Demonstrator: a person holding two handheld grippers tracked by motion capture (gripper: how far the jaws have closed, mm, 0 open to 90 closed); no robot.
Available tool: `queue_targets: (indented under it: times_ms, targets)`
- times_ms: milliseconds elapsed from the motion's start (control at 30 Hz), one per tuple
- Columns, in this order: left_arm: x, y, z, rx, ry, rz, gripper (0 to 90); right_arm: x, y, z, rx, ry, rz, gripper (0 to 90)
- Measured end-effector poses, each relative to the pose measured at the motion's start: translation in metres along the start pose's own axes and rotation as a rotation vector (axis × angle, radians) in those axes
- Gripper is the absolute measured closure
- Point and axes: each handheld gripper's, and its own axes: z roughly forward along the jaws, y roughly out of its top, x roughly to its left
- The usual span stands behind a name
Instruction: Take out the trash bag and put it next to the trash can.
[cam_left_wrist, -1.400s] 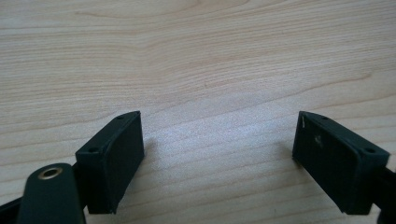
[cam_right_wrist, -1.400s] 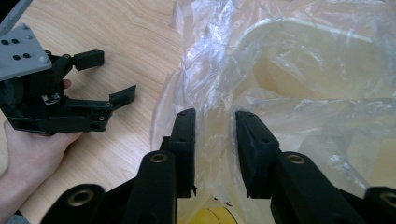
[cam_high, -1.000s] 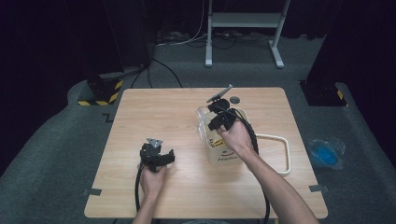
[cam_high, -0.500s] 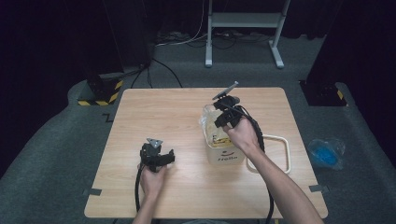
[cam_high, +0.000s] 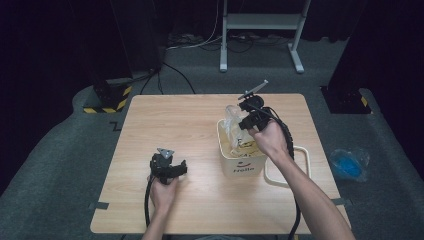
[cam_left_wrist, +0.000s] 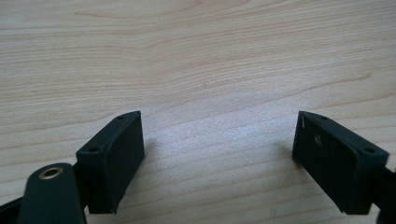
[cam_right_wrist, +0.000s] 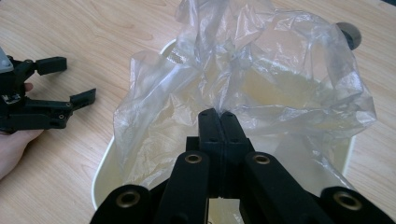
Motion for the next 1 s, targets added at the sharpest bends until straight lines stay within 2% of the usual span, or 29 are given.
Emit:
queue_targets:
  times_ms: [433,1000]
  targets:
    - [0.000,0.000,0.000,0.003,0.000,0.003,16.8,-0.013,0.001,-0.022,-0.033,0.005,0.007,90.0]
    - [0.000,0.000,-0.001,0.006,0.000,0.011,17.2,-0.017,0.005,-0.042,-0.066,0.010,0.002,90.0]
